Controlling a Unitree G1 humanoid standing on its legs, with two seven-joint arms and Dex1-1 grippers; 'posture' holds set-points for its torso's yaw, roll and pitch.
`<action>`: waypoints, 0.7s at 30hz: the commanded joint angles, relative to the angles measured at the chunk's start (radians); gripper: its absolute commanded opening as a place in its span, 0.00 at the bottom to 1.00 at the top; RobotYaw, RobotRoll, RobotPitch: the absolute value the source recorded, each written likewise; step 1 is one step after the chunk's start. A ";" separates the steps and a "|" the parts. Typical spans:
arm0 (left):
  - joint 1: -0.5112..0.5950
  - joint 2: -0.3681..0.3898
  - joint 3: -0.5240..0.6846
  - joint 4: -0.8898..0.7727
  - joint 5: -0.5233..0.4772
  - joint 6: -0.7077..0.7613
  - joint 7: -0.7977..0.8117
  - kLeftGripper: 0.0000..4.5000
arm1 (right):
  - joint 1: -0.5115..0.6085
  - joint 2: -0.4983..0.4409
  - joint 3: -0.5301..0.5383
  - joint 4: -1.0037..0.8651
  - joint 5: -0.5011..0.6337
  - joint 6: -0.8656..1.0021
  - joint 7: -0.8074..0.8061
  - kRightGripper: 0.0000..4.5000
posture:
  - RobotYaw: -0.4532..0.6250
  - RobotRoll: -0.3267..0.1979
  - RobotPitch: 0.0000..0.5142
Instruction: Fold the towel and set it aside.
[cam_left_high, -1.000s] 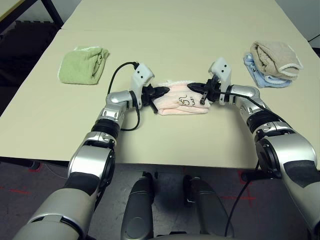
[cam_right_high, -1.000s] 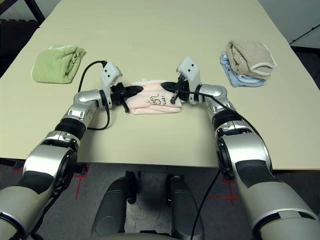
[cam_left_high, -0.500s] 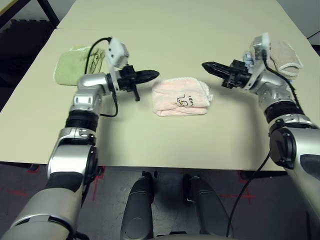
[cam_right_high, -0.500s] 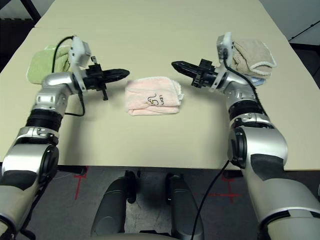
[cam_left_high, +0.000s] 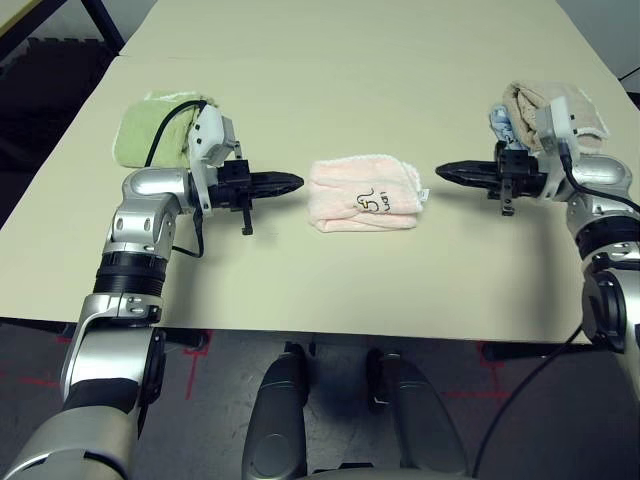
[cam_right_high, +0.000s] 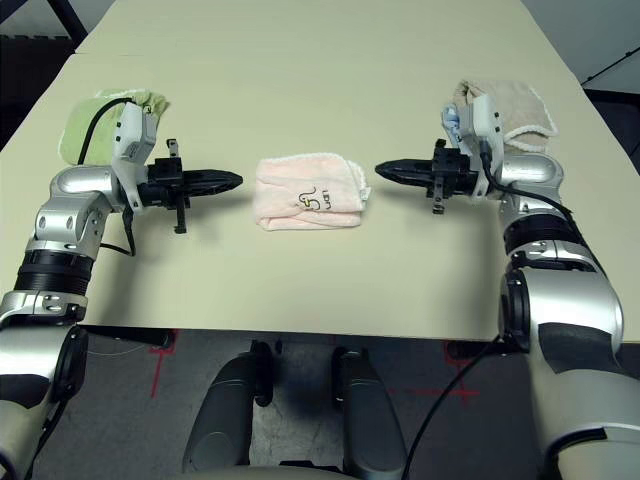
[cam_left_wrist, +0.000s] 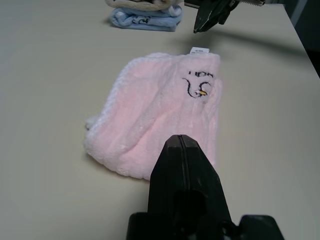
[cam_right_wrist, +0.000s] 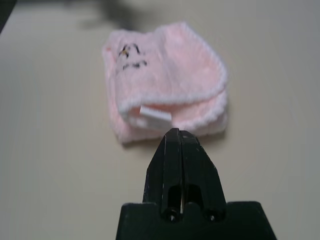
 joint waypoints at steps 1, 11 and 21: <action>0.034 0.009 -0.015 -0.042 -0.012 -0.003 -0.013 0.00 | 0.029 -0.025 0.041 -0.017 0.037 -0.018 0.007 0.00 | 0.40 0.62 0.43; 0.036 0.000 -0.008 -0.054 -0.024 -0.045 0.003 0.63 | 0.053 -0.039 0.090 -0.048 0.129 0.001 0.007 0.40 | 0.39 0.62 0.40; 0.023 -0.005 0.004 -0.060 -0.071 0.088 0.044 1.00 | 0.086 -0.061 0.133 -0.084 0.179 0.025 0.007 0.99 | 0.38 0.62 0.40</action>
